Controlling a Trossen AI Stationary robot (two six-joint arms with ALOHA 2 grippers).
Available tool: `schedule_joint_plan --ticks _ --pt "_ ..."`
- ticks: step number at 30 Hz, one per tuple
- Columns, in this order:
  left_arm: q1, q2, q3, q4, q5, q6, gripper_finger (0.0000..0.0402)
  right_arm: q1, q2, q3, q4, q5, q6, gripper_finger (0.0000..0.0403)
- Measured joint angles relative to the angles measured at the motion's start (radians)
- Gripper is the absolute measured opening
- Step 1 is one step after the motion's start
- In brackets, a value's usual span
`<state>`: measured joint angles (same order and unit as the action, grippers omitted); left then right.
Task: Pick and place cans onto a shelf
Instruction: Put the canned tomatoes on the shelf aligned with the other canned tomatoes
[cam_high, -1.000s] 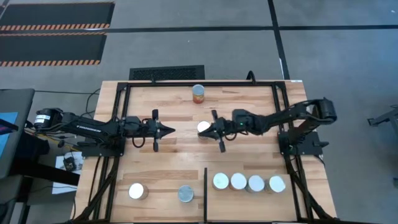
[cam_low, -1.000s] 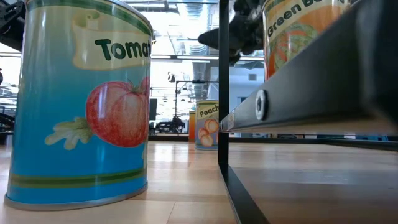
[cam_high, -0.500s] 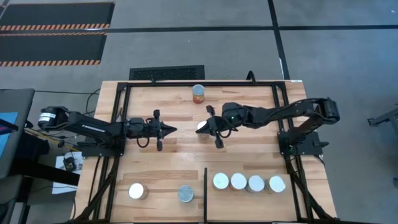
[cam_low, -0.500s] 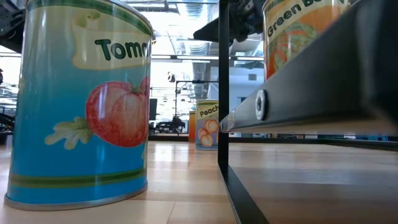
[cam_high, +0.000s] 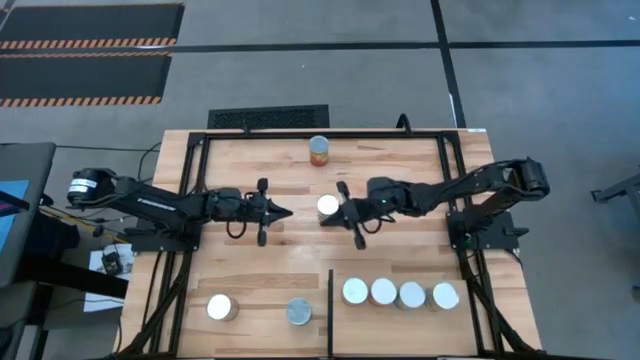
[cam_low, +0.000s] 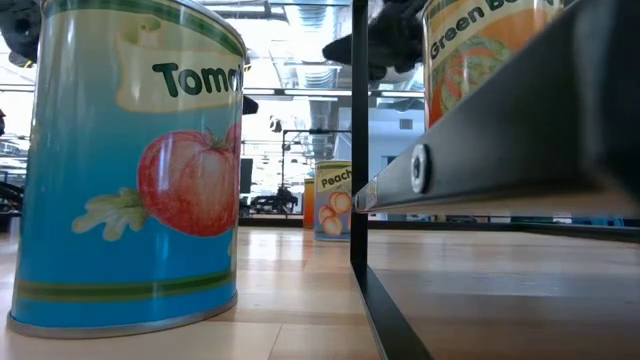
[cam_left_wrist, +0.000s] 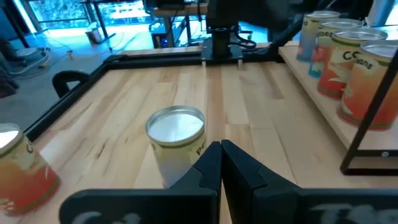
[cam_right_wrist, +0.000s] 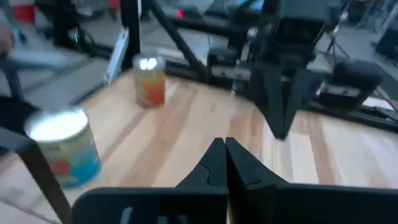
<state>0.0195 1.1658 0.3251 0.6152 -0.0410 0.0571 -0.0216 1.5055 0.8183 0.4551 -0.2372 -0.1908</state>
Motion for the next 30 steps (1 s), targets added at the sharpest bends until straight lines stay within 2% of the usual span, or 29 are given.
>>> schedule_joint_plan --ticks 4,9,13,19,24,26,30 --pt "0.000 0.060 0.021 0.025 -0.015 0.004 0.0003 -0.008 -0.027 -0.083 0.054 0.028 0.084 0.0004" --pt "0.000 0.168 0.070 0.019 -0.023 0.020 0.0028 0.022 -0.031 -0.092 0.057 0.056 0.111 0.0007" --pt "-0.023 0.196 0.104 -0.023 0.031 0.046 0.0054 0.040 -0.031 -0.093 0.036 0.068 0.078 0.0009" --pt "-0.082 0.135 0.206 -0.347 0.104 -0.009 0.0088 0.032 -0.031 -0.093 -0.012 0.107 0.078 0.0007" --pt "-0.221 0.128 0.322 -0.593 0.098 -0.095 0.0114 0.039 -0.031 -0.093 -0.019 0.115 0.077 0.0009" --pt "-0.296 0.135 0.370 -0.658 0.060 -0.125 0.0124 0.054 -0.035 -0.093 -0.034 0.138 0.064 0.0006" --pt "-0.447 0.138 0.465 -0.762 -0.082 -0.148 0.0144 0.100 -0.066 -0.093 -0.059 0.222 0.033 0.0004"
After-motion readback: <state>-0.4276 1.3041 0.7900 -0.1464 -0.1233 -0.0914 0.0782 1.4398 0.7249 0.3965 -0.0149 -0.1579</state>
